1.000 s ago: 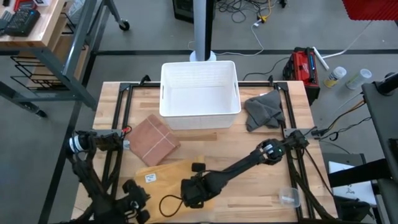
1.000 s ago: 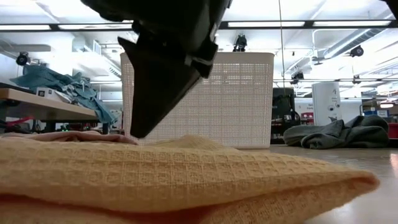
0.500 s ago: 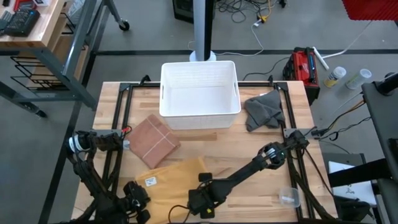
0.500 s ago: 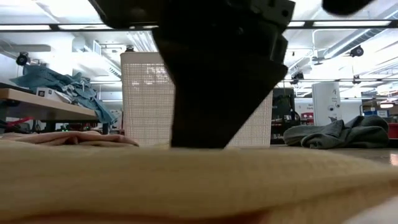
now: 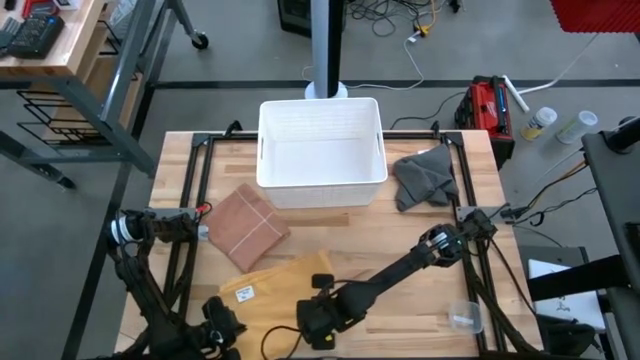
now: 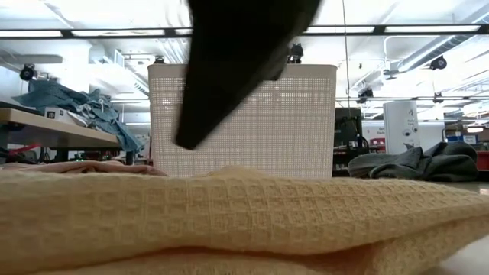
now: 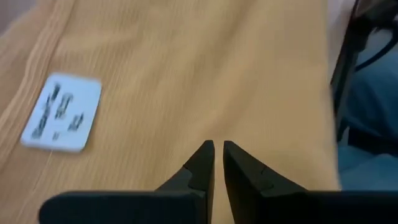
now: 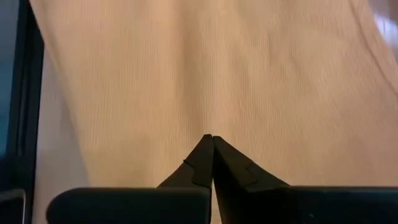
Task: Fold towel
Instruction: Fold the yellow towel
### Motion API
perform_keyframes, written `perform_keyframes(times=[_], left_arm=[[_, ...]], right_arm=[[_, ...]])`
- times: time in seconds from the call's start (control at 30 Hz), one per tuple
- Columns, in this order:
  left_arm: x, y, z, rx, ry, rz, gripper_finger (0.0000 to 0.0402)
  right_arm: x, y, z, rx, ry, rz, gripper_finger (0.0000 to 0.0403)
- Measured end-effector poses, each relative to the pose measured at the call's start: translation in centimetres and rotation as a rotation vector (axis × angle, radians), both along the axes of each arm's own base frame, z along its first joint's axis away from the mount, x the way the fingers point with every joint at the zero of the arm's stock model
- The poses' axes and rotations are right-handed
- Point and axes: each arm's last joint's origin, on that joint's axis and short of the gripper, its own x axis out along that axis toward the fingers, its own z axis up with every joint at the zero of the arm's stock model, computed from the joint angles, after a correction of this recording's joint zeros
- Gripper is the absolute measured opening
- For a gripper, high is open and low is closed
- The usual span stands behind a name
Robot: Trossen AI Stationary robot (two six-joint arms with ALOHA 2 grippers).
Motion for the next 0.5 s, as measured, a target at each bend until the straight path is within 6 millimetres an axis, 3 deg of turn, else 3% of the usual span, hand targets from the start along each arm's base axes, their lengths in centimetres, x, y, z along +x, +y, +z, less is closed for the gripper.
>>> perform_keyframes(times=[0.17, 0.37, 0.5], left_arm=[[0.5, 1.0, -0.7, 0.048, 0.006, 0.008, 0.0025], [-0.4, 3.2, -3.3, 0.028, 0.129, 0.142, 0.0025], [-0.7, 3.2, -3.1, -0.003, 0.087, 0.175, 0.0025]], right_arm=[[1.1, -1.0, -0.8, -0.005, -0.072, -0.03, 0.0], [0.8, -4.8, -3.6, -0.1, 0.048, -0.155, 0.0], [0.1, -6.0, -4.6, -0.169, 0.078, -0.212, 0.0]])
